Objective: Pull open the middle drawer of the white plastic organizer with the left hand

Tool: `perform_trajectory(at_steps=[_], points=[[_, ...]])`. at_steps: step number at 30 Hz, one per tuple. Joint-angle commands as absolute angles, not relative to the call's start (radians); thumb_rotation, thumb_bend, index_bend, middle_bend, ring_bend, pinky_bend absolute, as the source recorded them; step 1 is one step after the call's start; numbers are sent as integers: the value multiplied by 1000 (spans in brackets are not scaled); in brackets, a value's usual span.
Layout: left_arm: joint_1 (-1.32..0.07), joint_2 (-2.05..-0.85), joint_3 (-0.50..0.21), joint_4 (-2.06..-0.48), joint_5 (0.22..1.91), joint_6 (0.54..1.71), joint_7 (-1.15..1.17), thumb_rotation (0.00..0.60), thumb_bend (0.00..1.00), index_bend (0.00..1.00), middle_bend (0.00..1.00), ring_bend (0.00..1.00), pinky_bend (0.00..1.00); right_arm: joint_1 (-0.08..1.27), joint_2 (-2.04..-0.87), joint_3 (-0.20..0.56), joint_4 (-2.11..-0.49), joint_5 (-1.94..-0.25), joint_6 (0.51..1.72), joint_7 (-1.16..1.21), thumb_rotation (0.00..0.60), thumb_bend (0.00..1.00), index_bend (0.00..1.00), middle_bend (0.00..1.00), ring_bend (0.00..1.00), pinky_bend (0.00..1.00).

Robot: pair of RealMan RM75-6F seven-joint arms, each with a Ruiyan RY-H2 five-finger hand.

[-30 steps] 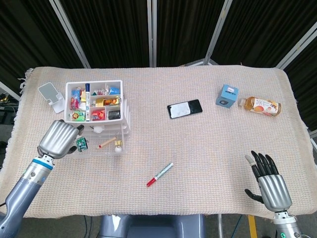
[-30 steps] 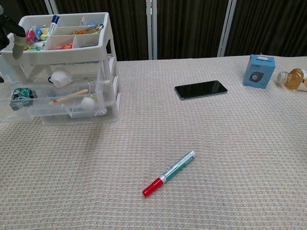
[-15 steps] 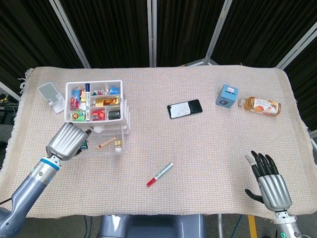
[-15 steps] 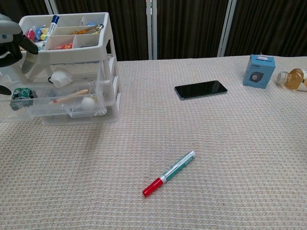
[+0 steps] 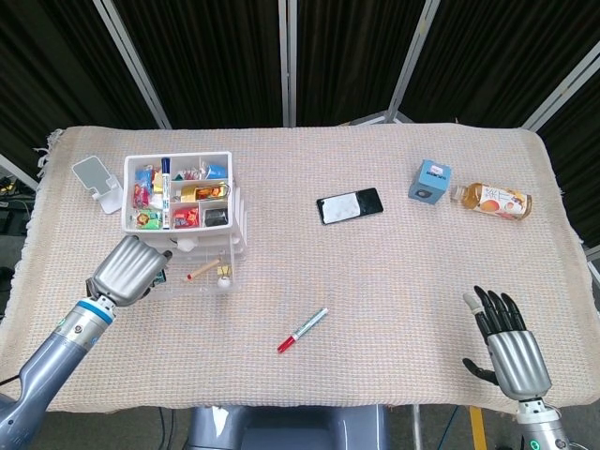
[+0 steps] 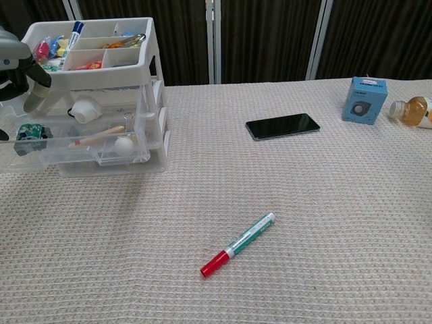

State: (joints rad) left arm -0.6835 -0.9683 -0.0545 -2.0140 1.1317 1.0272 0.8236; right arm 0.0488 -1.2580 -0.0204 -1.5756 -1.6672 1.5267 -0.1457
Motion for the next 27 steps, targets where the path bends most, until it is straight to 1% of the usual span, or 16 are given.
perform_trajectory(at_steps=[1, 6, 19, 27], points=[[-688, -968, -55, -2011, 1129, 1026, 824, 600, 19, 551, 799, 746, 625, 49, -1259, -21, -1574, -1667, 1525, -147, 600, 20, 0, 0, 0, 0], [-702, -971, -52, -1998, 1124, 1013, 824, 600, 19, 551, 799, 746, 625, 49, -1263, -22, -1571, -1669, 1526, -153, 600, 20, 0, 0, 0, 0], [-740, -935, -40, -2005, 1087, 940, 799, 600, 19, 551, 799, 746, 625, 53, -1274, -14, -1561, -1652, 1517, -158, 600, 20, 0, 0, 0, 0], [-757, -946, -28, -2003, 1084, 932, 822, 600, 19, 551, 799, 745, 625, 54, -1275, -13, -1559, -1650, 1516, -155, 600, 20, 0, 0, 0, 0]])
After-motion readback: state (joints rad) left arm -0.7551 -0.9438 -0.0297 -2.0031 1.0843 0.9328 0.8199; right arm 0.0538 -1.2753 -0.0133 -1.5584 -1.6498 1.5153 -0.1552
